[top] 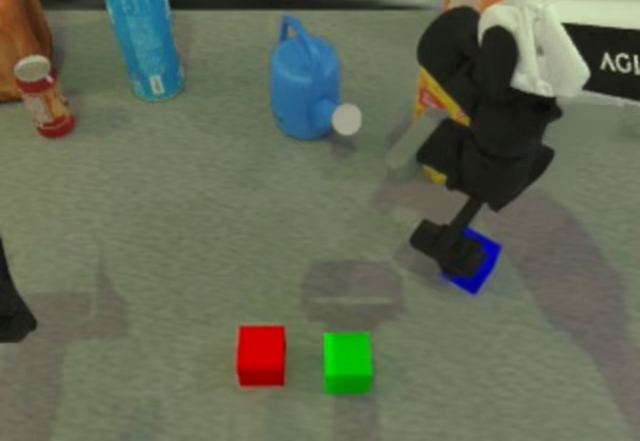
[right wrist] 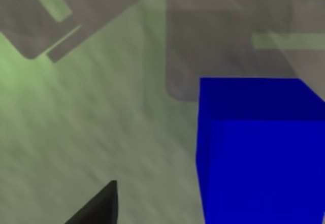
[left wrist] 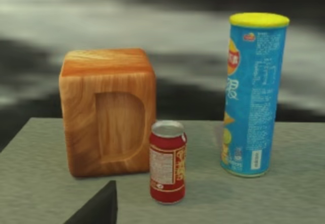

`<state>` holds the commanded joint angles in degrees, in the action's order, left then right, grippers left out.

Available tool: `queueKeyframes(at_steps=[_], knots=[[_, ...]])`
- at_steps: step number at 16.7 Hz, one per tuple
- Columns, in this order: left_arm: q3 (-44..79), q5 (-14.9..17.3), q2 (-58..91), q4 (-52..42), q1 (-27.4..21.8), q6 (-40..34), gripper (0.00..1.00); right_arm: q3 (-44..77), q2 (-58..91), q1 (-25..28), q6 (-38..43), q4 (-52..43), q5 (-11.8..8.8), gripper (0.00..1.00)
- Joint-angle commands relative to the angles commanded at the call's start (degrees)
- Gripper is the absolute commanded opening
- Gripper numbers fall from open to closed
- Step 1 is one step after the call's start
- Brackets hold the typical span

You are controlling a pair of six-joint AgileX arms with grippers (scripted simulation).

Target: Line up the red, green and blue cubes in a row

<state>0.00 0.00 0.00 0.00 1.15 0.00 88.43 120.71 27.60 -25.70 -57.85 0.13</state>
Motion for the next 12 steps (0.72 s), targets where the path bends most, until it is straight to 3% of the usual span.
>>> queueKeyframes(at_steps=[5,11,12], knots=[[0.0,0.0,0.0,0.0,0.0,0.0,1.0,-6.03,5.04,0.04,0.07,11.56,0.04,1.0],[0.0,0.0,0.0,0.0,0.0,0.0,1.0,-7.17,6.1,0.06,0.07,13.4,0.05,1.0],[0.0,0.0,0.0,0.0,0.0,0.0,1.0,-7.17,6.1,0.06,0.07,13.4,0.05,0.92]])
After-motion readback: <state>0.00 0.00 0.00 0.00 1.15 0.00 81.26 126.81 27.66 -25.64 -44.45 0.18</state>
